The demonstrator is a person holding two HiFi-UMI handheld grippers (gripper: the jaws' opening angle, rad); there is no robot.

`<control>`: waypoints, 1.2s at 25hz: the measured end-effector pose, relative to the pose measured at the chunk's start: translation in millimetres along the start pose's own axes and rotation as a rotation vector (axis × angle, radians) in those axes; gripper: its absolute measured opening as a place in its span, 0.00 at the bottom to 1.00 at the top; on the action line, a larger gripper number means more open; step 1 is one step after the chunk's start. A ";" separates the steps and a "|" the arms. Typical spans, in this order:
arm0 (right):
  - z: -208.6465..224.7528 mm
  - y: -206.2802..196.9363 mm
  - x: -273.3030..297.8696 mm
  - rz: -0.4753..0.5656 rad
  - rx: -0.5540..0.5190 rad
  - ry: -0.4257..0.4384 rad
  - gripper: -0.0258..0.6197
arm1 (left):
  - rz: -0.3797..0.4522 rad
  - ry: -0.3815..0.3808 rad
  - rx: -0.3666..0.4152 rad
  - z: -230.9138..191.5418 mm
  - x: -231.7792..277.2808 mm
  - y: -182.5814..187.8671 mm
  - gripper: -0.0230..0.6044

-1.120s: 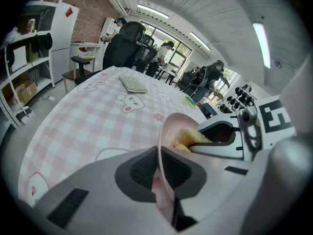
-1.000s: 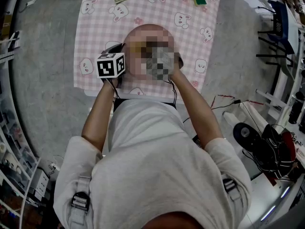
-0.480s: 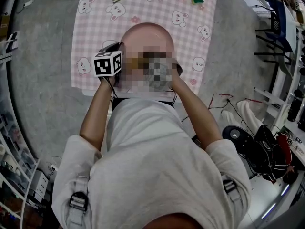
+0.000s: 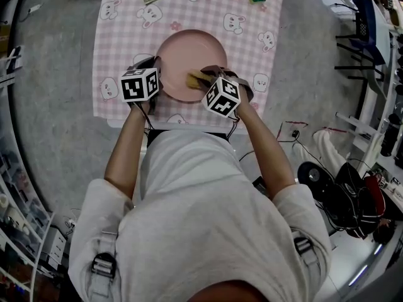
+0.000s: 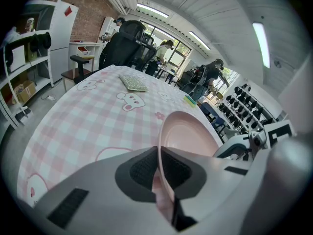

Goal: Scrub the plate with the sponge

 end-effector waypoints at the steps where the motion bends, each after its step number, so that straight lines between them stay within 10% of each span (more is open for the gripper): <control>1: 4.2 -2.5 -0.4 -0.002 0.010 -0.003 0.17 | 0.000 0.000 0.000 0.4 0.8 -0.1 0.08; 19: 113.9 11.8 3.0 -0.028 0.179 -0.335 0.17 | -0.012 -0.008 -0.034 -3.7 3.7 3.5 0.08; 30: 95.2 57.8 20.5 0.040 0.069 -0.306 0.17 | -0.024 0.001 -0.033 -8.0 6.3 8.9 0.08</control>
Point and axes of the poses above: the fingertips, and each gripper's own axes: x forward along the fingers, z to its right, y out of its top, the point moved 5 cm from there along -x, backward along the fingers, and after that the axes turned 1 degree about -z, right-handed, at the moved point
